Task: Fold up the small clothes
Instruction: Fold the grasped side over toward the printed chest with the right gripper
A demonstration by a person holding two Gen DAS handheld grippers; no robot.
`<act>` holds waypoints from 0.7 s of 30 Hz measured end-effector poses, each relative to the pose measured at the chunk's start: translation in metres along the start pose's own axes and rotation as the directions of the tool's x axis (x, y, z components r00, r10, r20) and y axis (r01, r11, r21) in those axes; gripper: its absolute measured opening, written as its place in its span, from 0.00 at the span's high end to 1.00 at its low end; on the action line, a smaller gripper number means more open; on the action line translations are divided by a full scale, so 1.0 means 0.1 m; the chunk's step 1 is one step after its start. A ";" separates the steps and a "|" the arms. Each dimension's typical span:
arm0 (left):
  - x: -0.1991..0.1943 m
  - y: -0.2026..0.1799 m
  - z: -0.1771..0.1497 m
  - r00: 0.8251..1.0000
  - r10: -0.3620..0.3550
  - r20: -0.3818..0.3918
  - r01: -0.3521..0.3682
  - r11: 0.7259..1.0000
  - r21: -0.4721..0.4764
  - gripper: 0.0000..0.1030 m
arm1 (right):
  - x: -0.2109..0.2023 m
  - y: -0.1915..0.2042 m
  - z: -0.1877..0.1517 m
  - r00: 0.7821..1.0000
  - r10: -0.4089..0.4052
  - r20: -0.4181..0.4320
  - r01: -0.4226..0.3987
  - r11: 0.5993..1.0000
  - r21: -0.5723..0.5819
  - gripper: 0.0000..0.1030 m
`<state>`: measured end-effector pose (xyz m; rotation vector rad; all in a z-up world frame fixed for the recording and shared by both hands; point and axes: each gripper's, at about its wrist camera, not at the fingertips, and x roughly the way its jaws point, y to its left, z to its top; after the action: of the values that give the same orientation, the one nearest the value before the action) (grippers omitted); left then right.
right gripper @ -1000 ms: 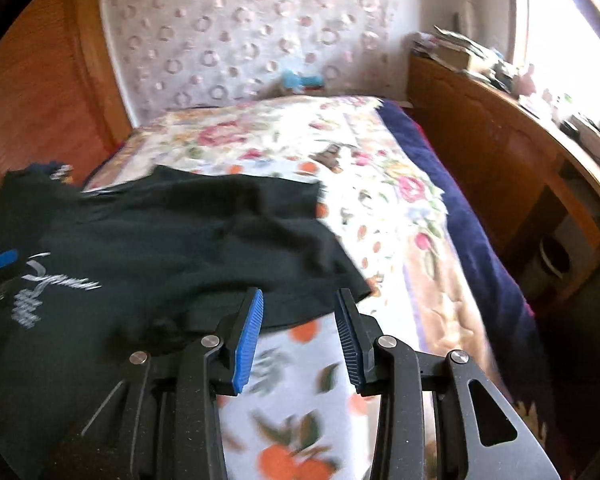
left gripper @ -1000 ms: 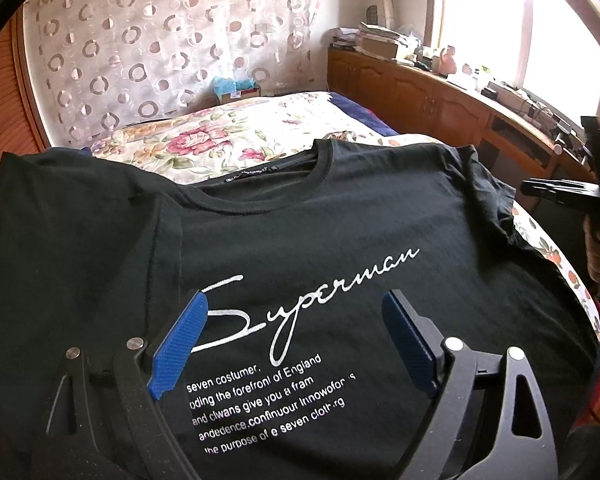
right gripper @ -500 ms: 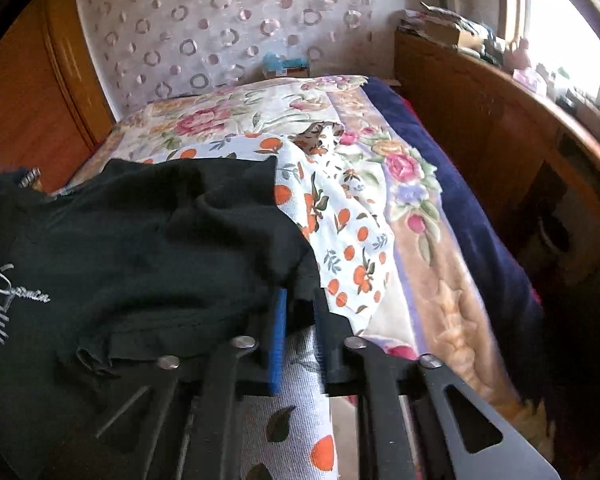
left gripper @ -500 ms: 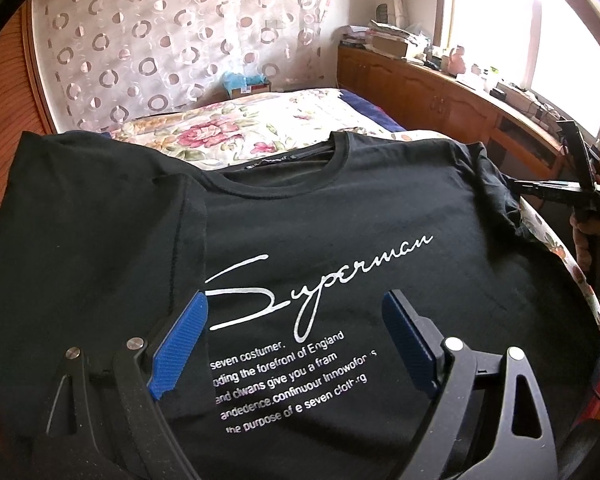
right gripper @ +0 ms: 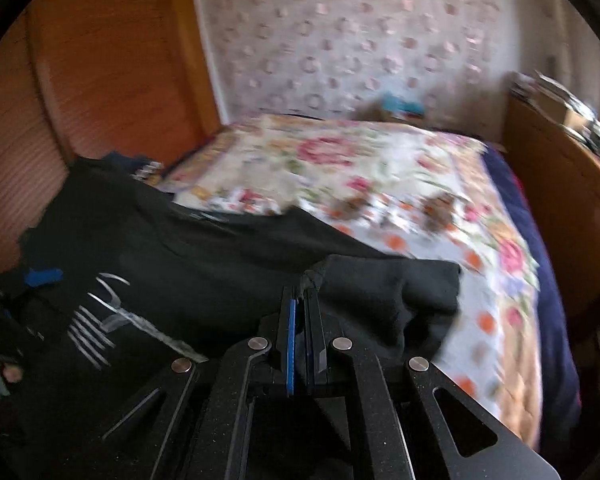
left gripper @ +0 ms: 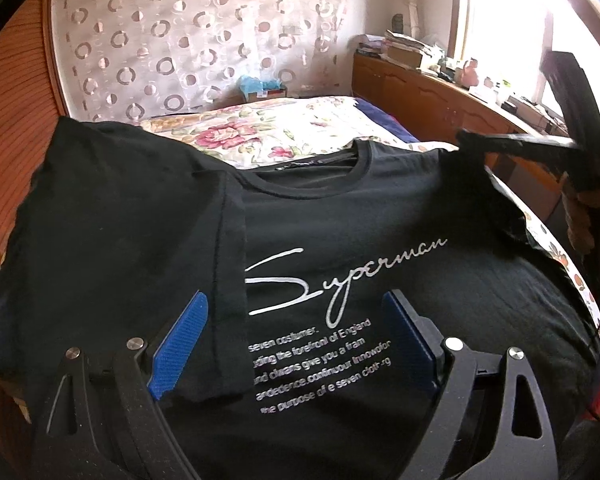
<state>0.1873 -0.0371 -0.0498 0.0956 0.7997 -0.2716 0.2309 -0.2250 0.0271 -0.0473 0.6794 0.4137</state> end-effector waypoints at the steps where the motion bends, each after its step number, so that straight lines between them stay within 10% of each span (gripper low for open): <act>1: -0.01 0.02 -0.01 1.000 0.004 0.003 -0.004 1.000 -0.005 0.13 | 0.04 0.07 0.06 1.000 0.024 0.001 -0.024 1.000 -0.013 0.97; 9: -0.02 0.08 -0.02 1.000 0.017 0.009 -0.017 0.999 -0.030 0.13 | 0.44 0.30 0.44 0.999 0.043 -0.025 -0.046 0.989 -0.138 0.96; 12: -0.03 0.09 -0.03 1.000 0.017 0.012 -0.016 0.999 -0.033 0.13 | 0.49 0.24 0.48 0.999 0.034 -0.020 -0.036 0.992 -0.123 0.73; 21: -0.04 0.09 -0.04 1.000 0.011 0.019 -0.011 0.999 -0.036 0.13 | 0.12 0.35 0.00 0.998 -0.016 -0.067 0.010 0.996 -0.090 0.72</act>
<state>0.1844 -0.0266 -0.0503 0.0631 0.7846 -0.2472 0.2256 -0.1888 0.0227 -0.1515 0.7262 0.4318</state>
